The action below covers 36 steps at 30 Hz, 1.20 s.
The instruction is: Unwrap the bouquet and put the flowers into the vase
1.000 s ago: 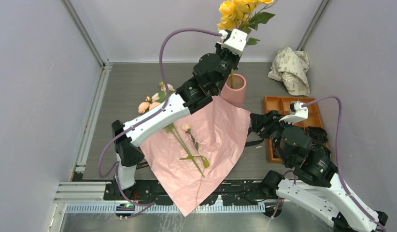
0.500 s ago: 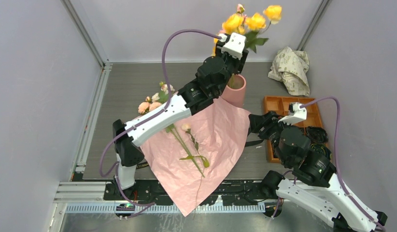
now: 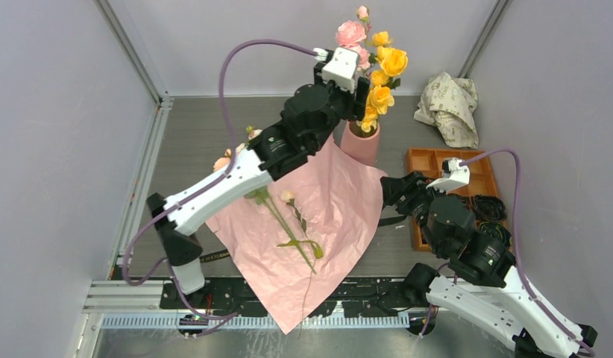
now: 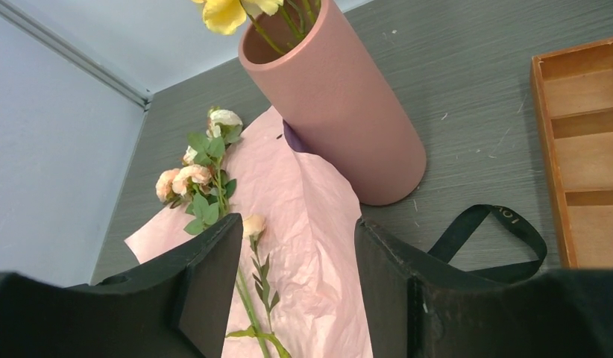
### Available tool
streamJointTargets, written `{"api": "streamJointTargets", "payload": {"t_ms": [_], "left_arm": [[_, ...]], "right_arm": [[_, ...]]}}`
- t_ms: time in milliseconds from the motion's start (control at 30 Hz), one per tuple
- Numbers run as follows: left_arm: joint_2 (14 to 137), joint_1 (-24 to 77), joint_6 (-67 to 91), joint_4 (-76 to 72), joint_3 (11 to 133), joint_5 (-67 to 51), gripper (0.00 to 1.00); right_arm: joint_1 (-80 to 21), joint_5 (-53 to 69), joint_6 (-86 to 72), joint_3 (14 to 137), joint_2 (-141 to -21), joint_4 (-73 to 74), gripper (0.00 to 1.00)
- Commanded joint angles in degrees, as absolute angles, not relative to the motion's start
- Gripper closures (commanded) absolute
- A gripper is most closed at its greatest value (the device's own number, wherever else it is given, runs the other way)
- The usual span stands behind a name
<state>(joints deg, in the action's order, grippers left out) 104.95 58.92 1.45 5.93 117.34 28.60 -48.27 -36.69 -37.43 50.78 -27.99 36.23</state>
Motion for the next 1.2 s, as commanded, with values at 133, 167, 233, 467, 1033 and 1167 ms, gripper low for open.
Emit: {"api": "streamJointTargets", "payload": {"t_ms": [133,167,233,467,1033,1167], "left_arm": [[82.55,59.10,8.91,7.59,106.29,31.85,0.39],[79.91,59.18,9.37,8.25,104.65,33.19,0.39],[74.39,59.20,10.90,9.67,100.94,35.82,0.40],[57.36,59.35,18.15,19.96,88.67,44.53,0.42],[42.98,59.37,36.12,47.32,79.95,55.80,0.46],[42.96,59.36,38.46,50.31,79.59,55.39,0.46]], "right_arm": [[-48.56,-34.86,-35.75,53.73,-30.78,31.66,0.37],[-48.60,-34.47,-35.20,54.55,-31.32,31.42,0.37],[-48.53,-33.24,-34.13,56.25,-32.70,30.52,0.37],[-48.60,-22.67,-30.32,65.46,-43.80,26.16,0.38],[-60.14,-7.02,-36.03,80.51,-85.89,35.01,0.53],[-60.21,-7.10,-37.22,76.81,-89.74,34.69,0.57]]}}
